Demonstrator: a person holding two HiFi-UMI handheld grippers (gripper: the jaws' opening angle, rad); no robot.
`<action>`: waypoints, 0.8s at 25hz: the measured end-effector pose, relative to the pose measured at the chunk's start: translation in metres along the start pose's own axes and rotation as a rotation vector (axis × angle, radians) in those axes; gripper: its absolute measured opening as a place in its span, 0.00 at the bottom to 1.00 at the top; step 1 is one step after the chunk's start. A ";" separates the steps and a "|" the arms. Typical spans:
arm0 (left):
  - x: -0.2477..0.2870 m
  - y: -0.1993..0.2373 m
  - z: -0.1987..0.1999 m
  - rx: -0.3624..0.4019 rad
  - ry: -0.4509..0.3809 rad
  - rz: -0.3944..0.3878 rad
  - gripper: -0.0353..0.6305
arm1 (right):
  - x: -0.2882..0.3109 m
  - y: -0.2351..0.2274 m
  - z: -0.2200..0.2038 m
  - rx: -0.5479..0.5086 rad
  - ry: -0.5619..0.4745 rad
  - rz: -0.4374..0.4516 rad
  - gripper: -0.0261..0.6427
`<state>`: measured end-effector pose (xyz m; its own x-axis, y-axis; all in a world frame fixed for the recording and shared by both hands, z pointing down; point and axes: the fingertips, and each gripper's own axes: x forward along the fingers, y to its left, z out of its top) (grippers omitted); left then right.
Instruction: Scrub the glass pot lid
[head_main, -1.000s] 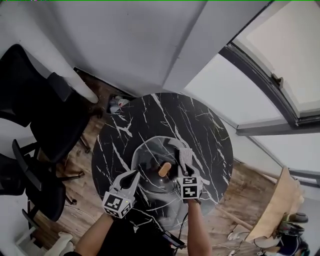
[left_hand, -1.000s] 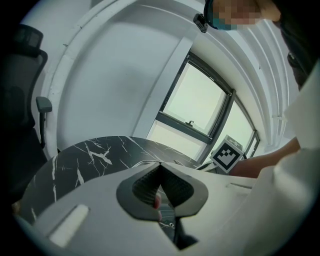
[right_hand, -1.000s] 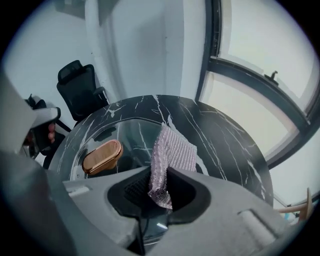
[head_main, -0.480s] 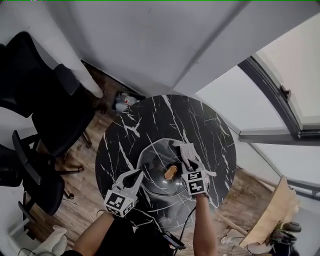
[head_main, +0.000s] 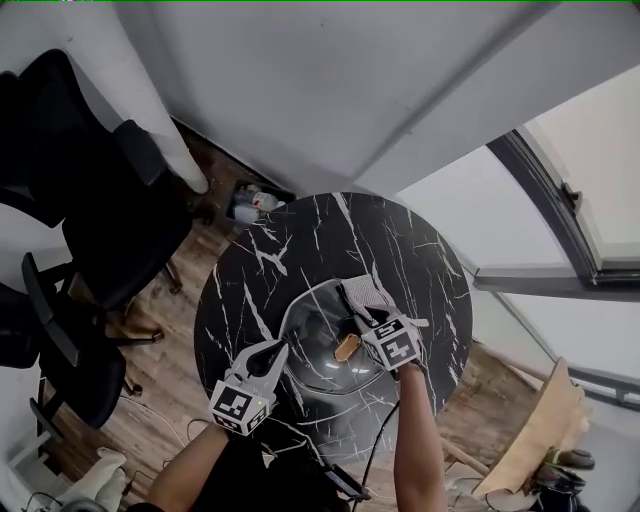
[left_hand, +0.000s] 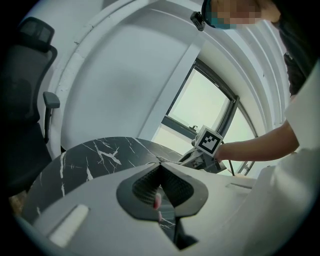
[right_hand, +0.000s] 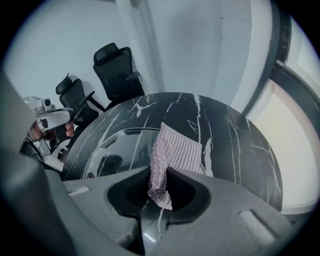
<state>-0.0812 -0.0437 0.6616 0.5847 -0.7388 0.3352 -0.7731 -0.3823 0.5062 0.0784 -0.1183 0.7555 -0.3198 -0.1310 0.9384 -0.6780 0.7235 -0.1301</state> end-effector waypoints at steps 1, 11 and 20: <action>-0.001 0.000 0.000 -0.003 -0.004 0.001 0.06 | 0.001 0.001 0.002 -0.013 0.007 -0.001 0.15; -0.017 0.016 0.005 -0.015 -0.029 0.023 0.06 | 0.021 0.046 0.032 -0.358 0.116 -0.016 0.15; -0.036 0.033 0.005 -0.026 -0.051 0.064 0.06 | 0.040 0.109 0.041 -0.530 0.169 -0.027 0.15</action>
<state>-0.1289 -0.0329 0.6619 0.5206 -0.7888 0.3268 -0.8014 -0.3195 0.5056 -0.0357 -0.0725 0.7657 -0.1668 -0.0753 0.9831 -0.2446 0.9691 0.0327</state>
